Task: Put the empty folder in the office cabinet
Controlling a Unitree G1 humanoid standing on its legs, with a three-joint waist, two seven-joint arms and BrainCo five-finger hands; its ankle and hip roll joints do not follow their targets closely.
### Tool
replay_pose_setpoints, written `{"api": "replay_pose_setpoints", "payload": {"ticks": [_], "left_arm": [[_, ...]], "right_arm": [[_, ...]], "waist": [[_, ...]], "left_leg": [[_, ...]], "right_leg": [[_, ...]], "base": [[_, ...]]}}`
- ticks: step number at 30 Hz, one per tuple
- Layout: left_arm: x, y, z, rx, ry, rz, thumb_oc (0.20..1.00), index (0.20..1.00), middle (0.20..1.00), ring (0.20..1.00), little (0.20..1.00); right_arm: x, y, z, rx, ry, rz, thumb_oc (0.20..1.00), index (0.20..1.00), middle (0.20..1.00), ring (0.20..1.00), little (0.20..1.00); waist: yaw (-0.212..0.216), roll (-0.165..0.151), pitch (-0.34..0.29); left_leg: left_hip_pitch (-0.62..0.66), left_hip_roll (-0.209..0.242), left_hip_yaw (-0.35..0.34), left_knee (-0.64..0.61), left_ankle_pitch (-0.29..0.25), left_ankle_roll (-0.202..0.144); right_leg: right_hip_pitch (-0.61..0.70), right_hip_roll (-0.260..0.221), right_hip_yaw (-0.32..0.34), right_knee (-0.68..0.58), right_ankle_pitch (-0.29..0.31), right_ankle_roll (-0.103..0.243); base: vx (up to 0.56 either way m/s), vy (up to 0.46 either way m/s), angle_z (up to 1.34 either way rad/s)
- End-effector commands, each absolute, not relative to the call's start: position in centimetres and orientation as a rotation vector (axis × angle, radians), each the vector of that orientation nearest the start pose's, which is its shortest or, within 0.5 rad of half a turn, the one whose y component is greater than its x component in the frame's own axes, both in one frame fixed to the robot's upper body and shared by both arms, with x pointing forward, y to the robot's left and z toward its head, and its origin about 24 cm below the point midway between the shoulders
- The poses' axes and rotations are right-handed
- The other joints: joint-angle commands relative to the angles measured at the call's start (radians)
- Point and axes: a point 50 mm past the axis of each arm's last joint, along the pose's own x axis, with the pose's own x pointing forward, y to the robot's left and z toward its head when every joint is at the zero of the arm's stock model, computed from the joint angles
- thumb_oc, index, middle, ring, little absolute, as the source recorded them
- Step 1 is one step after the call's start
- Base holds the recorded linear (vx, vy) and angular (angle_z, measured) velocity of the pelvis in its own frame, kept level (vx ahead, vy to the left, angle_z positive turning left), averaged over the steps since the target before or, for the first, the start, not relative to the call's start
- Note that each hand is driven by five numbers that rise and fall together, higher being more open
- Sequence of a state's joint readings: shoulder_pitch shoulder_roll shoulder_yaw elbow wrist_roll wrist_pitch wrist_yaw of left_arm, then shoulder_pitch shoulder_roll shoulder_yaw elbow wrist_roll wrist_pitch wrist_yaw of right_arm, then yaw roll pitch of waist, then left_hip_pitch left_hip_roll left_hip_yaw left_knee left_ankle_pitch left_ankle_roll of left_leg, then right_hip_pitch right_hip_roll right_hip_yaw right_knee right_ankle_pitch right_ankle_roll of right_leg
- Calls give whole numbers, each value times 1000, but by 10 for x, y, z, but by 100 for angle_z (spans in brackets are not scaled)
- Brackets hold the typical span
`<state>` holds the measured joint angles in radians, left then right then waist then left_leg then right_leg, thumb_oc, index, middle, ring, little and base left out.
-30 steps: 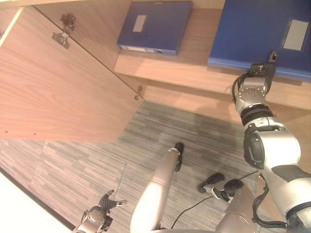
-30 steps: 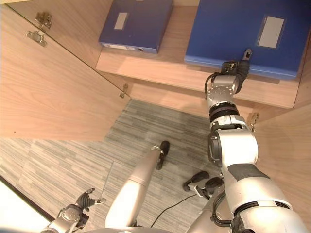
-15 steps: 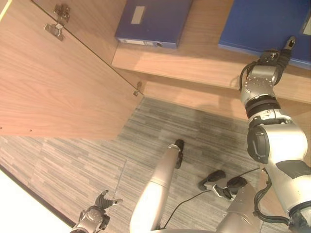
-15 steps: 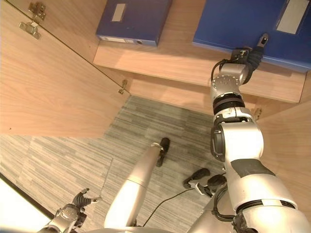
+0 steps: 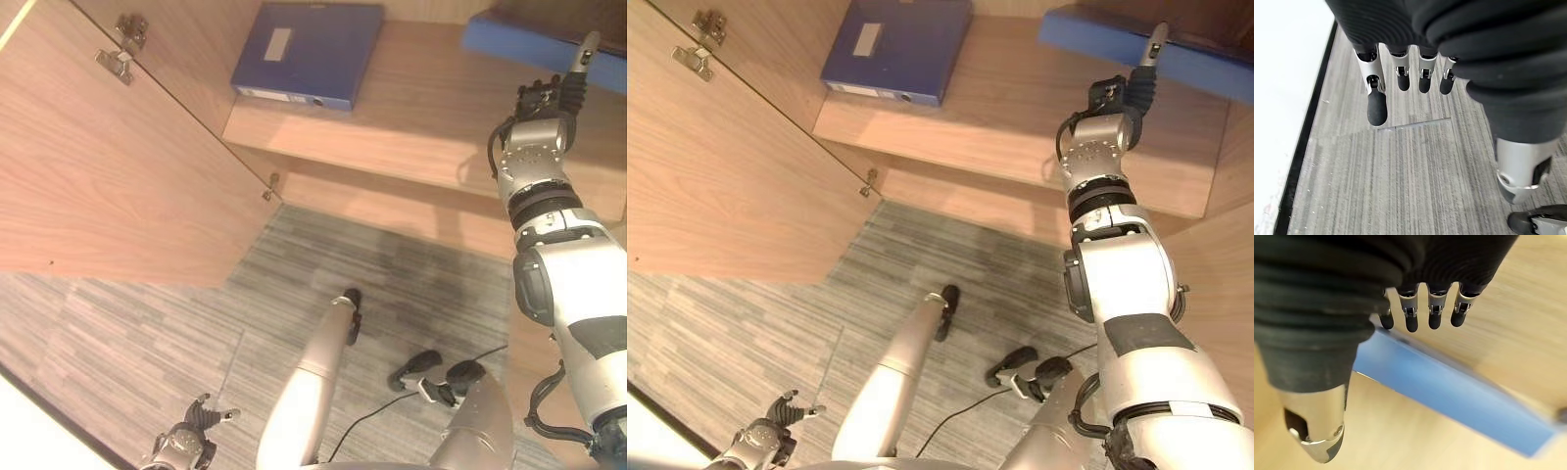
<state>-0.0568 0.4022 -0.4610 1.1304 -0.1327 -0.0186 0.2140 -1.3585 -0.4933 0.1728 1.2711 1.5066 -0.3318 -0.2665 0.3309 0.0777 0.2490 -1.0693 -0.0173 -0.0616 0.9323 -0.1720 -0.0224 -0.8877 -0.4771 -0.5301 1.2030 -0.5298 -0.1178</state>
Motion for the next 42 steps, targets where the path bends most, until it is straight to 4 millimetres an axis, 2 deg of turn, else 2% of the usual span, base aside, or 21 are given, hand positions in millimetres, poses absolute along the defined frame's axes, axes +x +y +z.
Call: {"api": "replay_pose_setpoints", "payload": {"ticks": [1, 3, 4, 6, 7, 10, 12, 17, 23, 28, 33, 35, 36, 37, 38, 39, 42], "left_arm": [[117, 301, -131, 667, 1125, 172, 1000, 1000, 1000, 1000, 1000], [115, 305, -130, 675, 1133, 174, 1000, 1000, 1000, 1000, 1000], [115, 304, -130, 673, 1133, 172, 1000, 1000, 1000, 1000, 1000], [110, 312, -129, 683, 1165, 189, 1000, 1000, 1000, 1000, 1000], [107, 311, -131, 680, 1178, 185, 1000, 1000, 1000, 1000, 1000], [107, 303, -134, 637, 1176, 142, 1000, 1000, 1000, 1000, 1000], [105, 302, -135, 632, 1180, 137, 1000, 1000, 1000, 1000, 1000], [105, 298, -136, 613, 1183, 101, 1000, 1000, 1000, 1000, 1000], [102, 297, -137, 588, 1193, 98, 1000, 1000, 1000, 1000, 1000], [98, 294, -139, 576, 1204, 87, 1000, 1000, 1000, 1000, 1000], [97, 293, -140, 562, 1200, 94, 1000, 1000, 1000, 1000, 1000], [101, 288, -140, 560, 1179, 85, 1000, 1000, 1000, 1000, 1000], [106, 285, -140, 557, 1158, 73, 1000, 1000, 1000, 1000, 1000], [109, 284, -139, 575, 1147, 43, 1000, 1000, 1000, 1000, 1000], [112, 284, -138, 585, 1138, 23, 1000, 1000, 1000, 1000, 1000], [114, 285, -136, 592, 1135, 7, 1000, 1000, 1000, 1000, 1000], [116, 285, -135, 592, 1128, -12, 1000, 1000, 1000, 1000, 1000]], "right_arm": [[411, -252, 309, 921, -451, -327, 1000, 1000, 1000, 1000, 1000], [413, -251, 304, 748, -382, -315, 1000, 1000, 1000, 1000, 1000], [413, -251, 305, 743, -380, -314, 1000, 1000, 1000, 1000, 1000], [418, -249, 293, 344, -226, -286, 1000, 1000, 1000, 1000, 1000], [417, -255, 287, 287, -198, -312, 1000, 1000, 1000, 1000, 1000], [413, -274, 265, -67, -16, -363, 1000, 1000, 1000, 1000, 1000], [412, -277, 260, -122, 14, -366, 1000, 1000, 1000, 1000, 1000], [400, -303, 222, -476, 244, -423, 1000, 1000, 1000, 1000, 1000], [390, -322, 212, -568, 316, -469, 1000, 1000, 1000, 1000, 1000], [387, -328, 211, -533, 314, -491, 1000, 1000, 1000, 1000, 1000], [388, -327, 219, -615, 307, -503, 1000, 1000, 1000, 1000, 1000], [393, -319, 230, -998, 299, -503, 1000, 1000, 1000, 1000, 1000], [395, -313, 215, -1052, 334, -446, 1000, 1000, 1000, 1000, 1000], [394, -310, 192, -1123, 427, -370, 1000, 1000, 1000, 1000, 1000], [394, -305, 179, -1175, 477, -324, 1000, 1000, 1000, 1000, 1000], [392, -298, 155, -1216, 543, -245, 1000, 1000, 1000, 1000, 1000], [385, -296, 126, -1206, 620, -186, 1000, 1000, 1000, 1000, 1000]], "waist": [[32, -5, 7], [35, -11, 6], [35, -9, 6], [17, -34, 5], [13, -36, 4], [7, -37, -2], [3, -36, -4], [-6, -35, -3], [-15, -30, 7], [-19, -25, 11], [-23, -22, 14], [-19, -21, 21], [-21, -19, 24], [-19, -18, 26], [-17, -19, 26], [-19, -18, 25], [-17, -18, 21]], "left_leg": [[32, 29, 13, -6, -105, 36], [33, 31, 11, -21, -95, 34], [34, 31, 11, -23, -94, 34], [32, 43, 14, -67, -65, 22], [33, 45, 15, -78, -58, 20], [34, 50, 20, -113, -44, 19], [32, 48, 21, -121, -38, 20], [32, 49, 33, -134, -35, 24], [29, 50, 44, -135, -36, 29], [26, 52, 52, -137, -36, 31], [21, 51, 57, -141, -34, 33], [19, 52, 60, -143, -31, 33], [29, 53, 60, -152, -28, 33], [52, 53, 59, -174, -22, 31], [63, 53, 57, -182, -21, 30], [90, 54, 60, -200, -17, 30], [157, 52, 61, -244, -11, 29]], "right_leg": [[59, 6, 128, -147, 72, 105], [58, 5, 125, -156, 79, 106], [58, 5, 126, -157, 80, 106], [54, 13, 112, -188, 102, 107], [52, 13, 109, -195, 108, 108], [50, 17, 95, -218, 121, 108], [49, 16, 92, -225, 126, 108], [41, 20, 95, -242, 141, 109], [32, 23, 104, -244, 145, 109], [22, 24, 112, -244, 146, 108], [12, 22, 116, -245, 153, 108], [9, 22, 116, -252, 160, 108], [17, 24, 115, -262, 166, 110], [42, 30, 103, -288, 176, 114], [54, 31, 100, -295, 179, 116], [81, 34, 94, -315, 189, 123], [143, 45, 80, -364, 212, 139]], "base": [[0, 0, 0], [0, 0, 0], [0, 0, 0], [-5, -30, 4], [-9, 2, 8], [-12, 5, -1], [-24, 4, -6], [-12, 10, -2], [0, 0, 0], [0, 0, 0], [-6, 6, -4], [-32, 7, -8], [-44, -22, -3], [-26, -34, -2], [-16, -40, -5], [1, -22, -13], [7, -6, -12]]}}
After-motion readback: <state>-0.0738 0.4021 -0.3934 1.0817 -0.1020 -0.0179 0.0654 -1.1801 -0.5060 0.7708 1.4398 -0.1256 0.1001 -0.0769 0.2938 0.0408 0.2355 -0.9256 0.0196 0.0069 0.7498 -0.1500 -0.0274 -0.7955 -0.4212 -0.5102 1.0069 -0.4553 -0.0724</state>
